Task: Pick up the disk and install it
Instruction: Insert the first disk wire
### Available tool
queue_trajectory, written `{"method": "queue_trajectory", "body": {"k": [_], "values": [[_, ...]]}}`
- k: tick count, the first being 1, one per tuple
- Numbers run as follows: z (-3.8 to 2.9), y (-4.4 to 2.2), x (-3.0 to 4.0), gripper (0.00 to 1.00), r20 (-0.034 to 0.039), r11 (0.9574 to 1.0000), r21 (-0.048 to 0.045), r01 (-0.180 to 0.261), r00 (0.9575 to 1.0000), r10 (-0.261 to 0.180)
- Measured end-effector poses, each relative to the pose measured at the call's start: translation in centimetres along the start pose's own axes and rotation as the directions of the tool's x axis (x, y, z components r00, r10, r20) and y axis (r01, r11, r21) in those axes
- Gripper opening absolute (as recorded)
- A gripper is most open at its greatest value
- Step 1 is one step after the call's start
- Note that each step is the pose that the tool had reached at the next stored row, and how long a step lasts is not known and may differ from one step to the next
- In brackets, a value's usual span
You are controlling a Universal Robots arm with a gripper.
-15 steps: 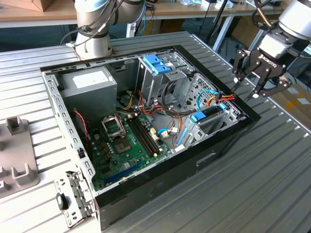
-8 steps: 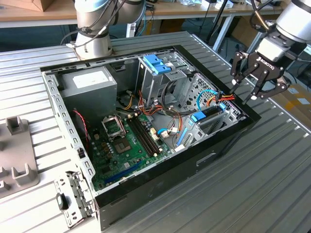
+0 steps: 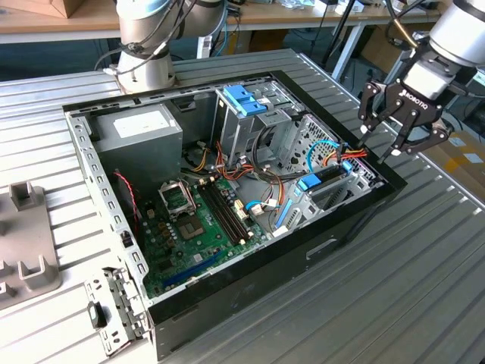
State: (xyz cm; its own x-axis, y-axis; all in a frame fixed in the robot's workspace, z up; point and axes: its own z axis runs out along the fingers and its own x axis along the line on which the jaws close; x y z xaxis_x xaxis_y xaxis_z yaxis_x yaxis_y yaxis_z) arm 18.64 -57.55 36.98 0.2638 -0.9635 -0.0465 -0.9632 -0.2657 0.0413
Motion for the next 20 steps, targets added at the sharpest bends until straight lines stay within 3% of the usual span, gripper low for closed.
{"method": "queue_trajectory", "body": {"k": [4, 7, 9, 11, 13, 15, 20], "values": [[-0.09, 0.00, -0.01, 0.48, 0.0116, 0.9999, 0.0028, 0.014, 0.9998, -0.014], [-0.08, 0.06, -0.03, 0.48, 0.0164, 0.9992, 0.0034, 0.040, 0.9991, -0.040], [-0.06, 0.08, -0.03, 0.48, 0.0162, 0.9970, 0.0019, 0.078, 0.9968, -0.078], [0.01, 0.09, -0.02, 0.48, 0.0141, 0.9901, -0.0012, 0.141, 0.9900, -0.141], [0.07, 0.09, -0.02, 0.48, 0.0137, 0.9860, -0.0022, 0.167, 0.9859, -0.167], [0.22, 0.09, -0.02, 0.48, 0.0173, 0.9857, -0.0008, 0.168, 0.9856, -0.168], [0.52, 0.09, -0.01, 0.48, 0.0172, 0.9857, -0.0008, 0.168, 0.9856, -0.168]]}}
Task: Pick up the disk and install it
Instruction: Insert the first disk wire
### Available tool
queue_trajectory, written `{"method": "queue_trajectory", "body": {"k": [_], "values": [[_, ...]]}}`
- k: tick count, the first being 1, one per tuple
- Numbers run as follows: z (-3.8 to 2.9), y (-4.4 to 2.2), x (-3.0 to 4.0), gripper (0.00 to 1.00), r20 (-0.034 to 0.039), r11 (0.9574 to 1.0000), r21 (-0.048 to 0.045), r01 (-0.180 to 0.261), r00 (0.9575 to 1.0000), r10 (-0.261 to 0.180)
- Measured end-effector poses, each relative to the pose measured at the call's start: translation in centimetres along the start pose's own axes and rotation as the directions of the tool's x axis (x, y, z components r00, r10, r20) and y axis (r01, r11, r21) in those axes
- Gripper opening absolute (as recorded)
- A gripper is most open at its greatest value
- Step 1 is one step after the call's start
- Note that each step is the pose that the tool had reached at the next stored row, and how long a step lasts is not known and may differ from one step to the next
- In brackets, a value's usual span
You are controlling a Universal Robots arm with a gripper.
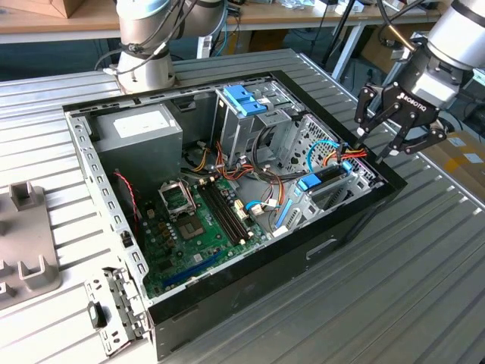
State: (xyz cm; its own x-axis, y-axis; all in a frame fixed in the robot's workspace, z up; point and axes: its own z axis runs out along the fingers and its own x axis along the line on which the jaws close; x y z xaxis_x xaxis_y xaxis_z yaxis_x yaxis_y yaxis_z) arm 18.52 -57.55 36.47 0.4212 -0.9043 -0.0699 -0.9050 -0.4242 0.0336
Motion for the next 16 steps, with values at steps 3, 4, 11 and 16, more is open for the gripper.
{"method": "queue_trajectory", "body": {"k": [3, 4, 11, 16], "values": [[0.01, 0.00, 0.00, 0.48, 0.0002, 1.0000, 0.0001, 0.000, 1.0000, 0.000], [0.01, 0.00, 0.00, 0.48, 0.0001, 1.0000, 0.0000, 0.000, 1.0000, 0.000], [0.02, 0.00, 0.00, 0.18, -0.0001, 1.0000, 0.0000, 0.000, 1.0000, 0.000], [0.03, 0.00, 0.00, 0.18, 0.0001, 1.0000, 0.0000, 0.000, 1.0000, 0.000]]}}
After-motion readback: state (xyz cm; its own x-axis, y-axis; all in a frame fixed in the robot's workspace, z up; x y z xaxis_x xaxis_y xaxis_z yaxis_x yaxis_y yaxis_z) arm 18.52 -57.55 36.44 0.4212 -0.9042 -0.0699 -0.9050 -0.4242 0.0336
